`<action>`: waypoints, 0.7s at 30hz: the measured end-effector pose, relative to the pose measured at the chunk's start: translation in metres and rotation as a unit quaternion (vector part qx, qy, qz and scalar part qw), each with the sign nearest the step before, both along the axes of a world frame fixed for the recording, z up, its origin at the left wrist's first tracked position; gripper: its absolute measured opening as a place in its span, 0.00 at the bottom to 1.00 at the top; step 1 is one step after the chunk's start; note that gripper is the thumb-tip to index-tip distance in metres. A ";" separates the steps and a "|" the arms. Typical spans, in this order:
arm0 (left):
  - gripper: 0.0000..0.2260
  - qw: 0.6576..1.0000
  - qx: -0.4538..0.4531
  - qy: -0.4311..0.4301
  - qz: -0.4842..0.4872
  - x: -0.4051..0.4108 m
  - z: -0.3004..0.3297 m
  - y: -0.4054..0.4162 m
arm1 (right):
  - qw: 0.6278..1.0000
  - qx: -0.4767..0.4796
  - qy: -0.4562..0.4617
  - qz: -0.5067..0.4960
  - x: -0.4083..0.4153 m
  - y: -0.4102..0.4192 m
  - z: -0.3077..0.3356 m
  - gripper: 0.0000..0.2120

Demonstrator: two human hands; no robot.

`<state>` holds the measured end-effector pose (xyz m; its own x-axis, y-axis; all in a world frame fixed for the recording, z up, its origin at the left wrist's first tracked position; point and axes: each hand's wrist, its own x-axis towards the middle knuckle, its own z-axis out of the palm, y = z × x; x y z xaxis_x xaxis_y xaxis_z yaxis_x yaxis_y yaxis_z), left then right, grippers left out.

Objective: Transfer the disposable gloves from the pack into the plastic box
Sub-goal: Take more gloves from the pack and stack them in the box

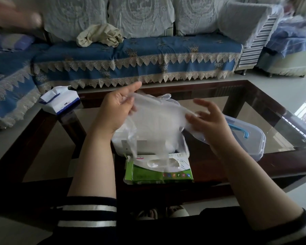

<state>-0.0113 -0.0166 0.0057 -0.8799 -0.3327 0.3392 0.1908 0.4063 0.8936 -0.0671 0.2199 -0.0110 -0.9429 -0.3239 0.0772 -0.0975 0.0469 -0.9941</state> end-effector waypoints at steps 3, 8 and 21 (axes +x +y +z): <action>0.18 0.994 0.050 0.060 0.077 -0.010 -0.006 -0.001 | 0.988 0.034 0.134 -0.073 -0.029 -0.026 0.005 0.23; 0.10 0.971 0.002 0.091 0.220 -0.022 -0.021 -0.008 | 0.884 0.318 0.317 -0.131 -0.067 -0.075 0.022 0.23; 0.11 0.909 -0.265 -0.120 0.300 -0.035 -0.048 -0.031 | 0.741 0.542 0.394 0.038 -0.041 -0.118 0.019 0.25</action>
<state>-0.0459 -0.0476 -0.0427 -0.6642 -0.6225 0.4138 -0.3805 0.7581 0.5297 -0.1078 0.1023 0.0080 -0.7202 -0.6473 0.2497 -0.6702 0.7421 -0.0095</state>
